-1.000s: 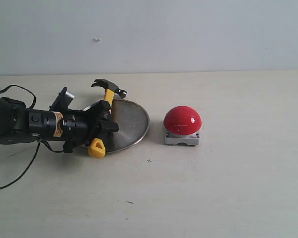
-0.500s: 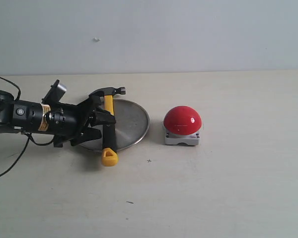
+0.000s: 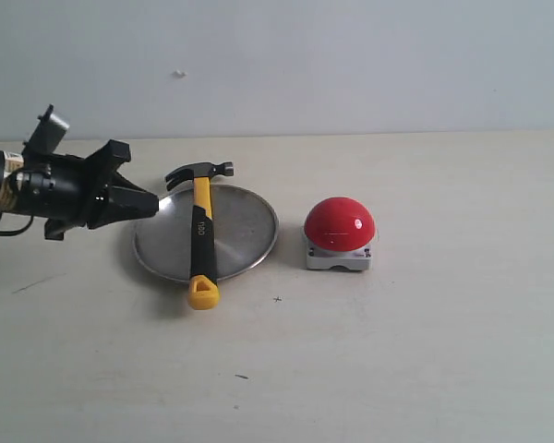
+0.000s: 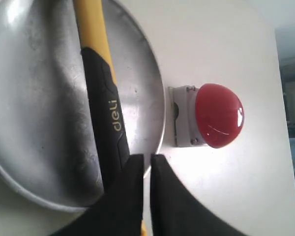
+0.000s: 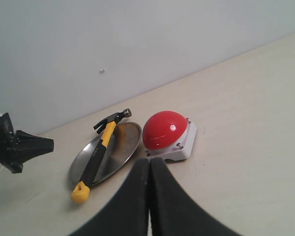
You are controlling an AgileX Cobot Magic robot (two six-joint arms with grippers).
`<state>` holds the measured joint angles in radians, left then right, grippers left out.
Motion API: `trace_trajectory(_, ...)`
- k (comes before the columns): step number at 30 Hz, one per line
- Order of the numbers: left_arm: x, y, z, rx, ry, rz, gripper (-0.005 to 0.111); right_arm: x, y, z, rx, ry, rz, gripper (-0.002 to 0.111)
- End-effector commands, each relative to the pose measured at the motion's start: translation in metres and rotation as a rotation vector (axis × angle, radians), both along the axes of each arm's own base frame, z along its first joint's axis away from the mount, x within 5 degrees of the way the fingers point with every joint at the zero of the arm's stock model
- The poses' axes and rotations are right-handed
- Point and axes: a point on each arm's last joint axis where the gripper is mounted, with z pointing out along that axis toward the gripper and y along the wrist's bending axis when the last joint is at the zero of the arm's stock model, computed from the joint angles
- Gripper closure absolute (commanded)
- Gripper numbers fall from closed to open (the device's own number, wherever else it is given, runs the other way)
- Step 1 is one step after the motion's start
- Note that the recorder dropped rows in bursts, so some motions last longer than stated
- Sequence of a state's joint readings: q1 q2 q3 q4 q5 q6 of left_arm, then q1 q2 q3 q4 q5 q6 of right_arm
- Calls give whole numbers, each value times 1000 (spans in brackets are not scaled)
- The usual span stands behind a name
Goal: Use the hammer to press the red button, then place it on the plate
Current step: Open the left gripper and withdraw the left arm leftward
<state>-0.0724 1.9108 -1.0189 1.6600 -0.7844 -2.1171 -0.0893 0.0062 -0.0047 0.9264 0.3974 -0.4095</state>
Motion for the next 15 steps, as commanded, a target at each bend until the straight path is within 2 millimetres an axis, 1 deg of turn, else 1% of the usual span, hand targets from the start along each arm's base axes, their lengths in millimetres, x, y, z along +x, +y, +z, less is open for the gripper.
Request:
trace_trajectory(1,-16,7,26,66,-116,10,107,0,0,-1,3,-4,-7,108)
trace_trajectory(3,-27,11,32,98,-182,56,107,0,0,-1,3,-4,-7,108)
trace_trajectory(5,-42,16,36,120,-247,117,107,0,0,-1,3,-4,-7,108)
trace_trajectory(8,-67,24,47,157,-365,192,107,0,0,-1,3,-4,-7,108)
trace_trajectory(12,-107,34,69,147,-535,298,107,0,0,-1,3,-4,-7,108)
trace_trajectory(15,-138,40,79,146,-626,360,107,0,0,-1,3,-4,-7,108)
